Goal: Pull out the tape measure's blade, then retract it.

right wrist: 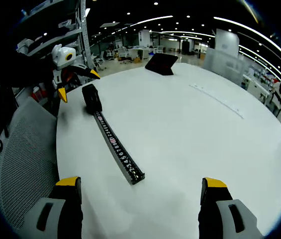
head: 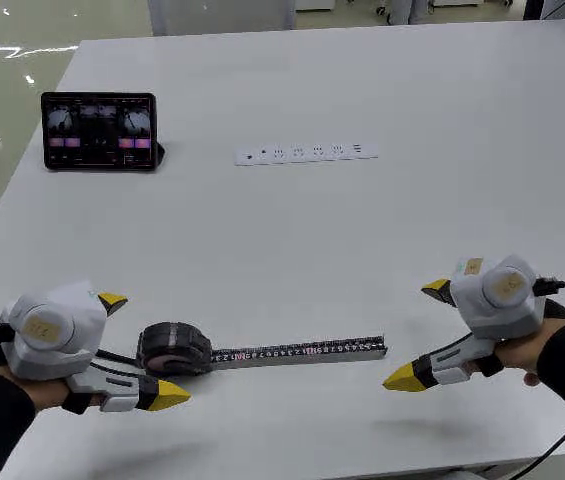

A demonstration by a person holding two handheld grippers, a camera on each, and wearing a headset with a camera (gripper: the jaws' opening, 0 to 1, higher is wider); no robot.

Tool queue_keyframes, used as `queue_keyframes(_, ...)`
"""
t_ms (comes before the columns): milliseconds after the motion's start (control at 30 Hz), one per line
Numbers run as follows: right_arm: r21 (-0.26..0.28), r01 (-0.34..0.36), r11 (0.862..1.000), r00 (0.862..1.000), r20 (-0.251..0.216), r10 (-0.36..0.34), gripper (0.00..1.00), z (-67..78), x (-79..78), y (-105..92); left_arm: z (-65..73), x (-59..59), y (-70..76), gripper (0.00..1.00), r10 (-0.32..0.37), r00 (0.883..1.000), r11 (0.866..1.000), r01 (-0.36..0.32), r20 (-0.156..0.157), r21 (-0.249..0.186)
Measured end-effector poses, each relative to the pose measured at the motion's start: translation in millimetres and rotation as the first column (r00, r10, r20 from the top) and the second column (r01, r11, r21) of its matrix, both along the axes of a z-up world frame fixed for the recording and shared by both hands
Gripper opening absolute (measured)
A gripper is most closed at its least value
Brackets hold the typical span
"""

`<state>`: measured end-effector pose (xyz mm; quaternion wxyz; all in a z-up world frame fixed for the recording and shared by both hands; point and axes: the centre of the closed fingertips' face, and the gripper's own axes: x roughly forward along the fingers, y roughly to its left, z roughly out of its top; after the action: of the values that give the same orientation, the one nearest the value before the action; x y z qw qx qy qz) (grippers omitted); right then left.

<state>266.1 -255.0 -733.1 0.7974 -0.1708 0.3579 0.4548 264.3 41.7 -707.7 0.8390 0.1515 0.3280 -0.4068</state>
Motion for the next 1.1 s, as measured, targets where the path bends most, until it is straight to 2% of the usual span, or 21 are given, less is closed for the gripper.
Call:
queue_keyframes(100,-0.011,0.029,1.000,0.999,0.024,-0.029,0.99,1.2,-1.8,-7.2,-4.8,-7.9,-1.9,0.99,-0.009,1.000,1.000,0.009,-0.016,-0.018)
queue_keyframes(167,0.015,0.058,0.998,0.998,0.029,-0.059,0.99,6.3,-2.6,-8.4,-9.8,-12.2,-1.5,0.99,-0.015,1.000,1.000,0.015,-0.019,0.000)
queue_keyframes(200,0.023,0.062,0.998,0.997,0.036,-0.062,0.99,9.0,-5.0,-9.8,-13.2,-12.3,3.1,0.99,-0.003,1.000,0.999,0.003,-0.004,0.034)
queue_keyframes(367,0.024,0.070,0.997,0.995,0.062,-0.072,0.99,11.6,-14.7,-20.8,-9.3,-11.3,12.0,0.99,0.060,0.998,0.998,-0.060,0.018,-0.002)
queue_keyframes(433,0.020,0.105,0.994,0.993,0.046,-0.106,0.99,11.8,-17.5,-31.7,-7.2,-12.5,17.8,0.99,0.075,0.997,0.997,-0.075,0.030,0.003)
queue_keyframes(500,0.055,0.123,0.991,0.991,0.038,-0.125,0.99,15.7,-20.4,-35.0,-7.5,-13.0,24.1,0.99,0.083,0.996,0.996,-0.084,0.042,0.012)
queue_keyframes(567,0.042,0.146,0.988,0.988,0.045,-0.148,0.99,14.9,-22.6,-45.9,-8.0,-16.5,29.7,0.99,0.085,0.995,0.996,-0.086,0.044,0.023)
queue_keyframes(600,0.045,0.158,0.986,0.986,0.047,-0.160,0.99,15.5,-24.8,-51.1,-7.3,-20.0,31.4,0.99,0.092,0.995,0.996,-0.093,0.030,0.009)
queue_keyframes(700,0.048,0.180,0.983,0.982,0.046,-0.182,0.99,15.1,-31.1,-60.4,-6.1,-22.5,38.1,0.99,0.127,0.991,0.992,-0.127,0.030,-0.008)
queue_keyframes(767,0.034,0.184,0.982,0.982,0.041,-0.185,0.99,12.4,-38.0,-64.9,-2.5,-23.9,41.0,0.99,0.166,0.986,0.985,-0.165,0.016,-0.047)
queue_keyframes(900,0.036,0.201,0.979,0.979,0.039,-0.202,0.99,14.2,-47.0,-72.6,2.0,-26.4,47.1,0.99,0.196,0.980,0.979,-0.194,0.020,-0.069)
queue_keyframes(933,0.040,0.210,0.977,0.976,0.042,-0.212,0.99,15.7,-48.8,-73.8,1.5,-27.6,49.9,0.99,0.204,0.979,0.978,-0.202,0.023,-0.059)
queue_keyframes(1000,0.037,0.217,0.975,0.975,0.042,-0.219,0.99,15.9,-51.8,-75.7,-1.3,-30.4,57.9,0.99,0.202,0.979,0.979,-0.202,0.031,-0.010)
queue_keyframes(1100,0.049,0.239,0.970,0.970,0.041,-0.241,0.99,17.0,-55.2,-78.7,2.7,-30.5,63.1,0.99,0.232,0.972,0.973,-0.231,0.038,-0.026)
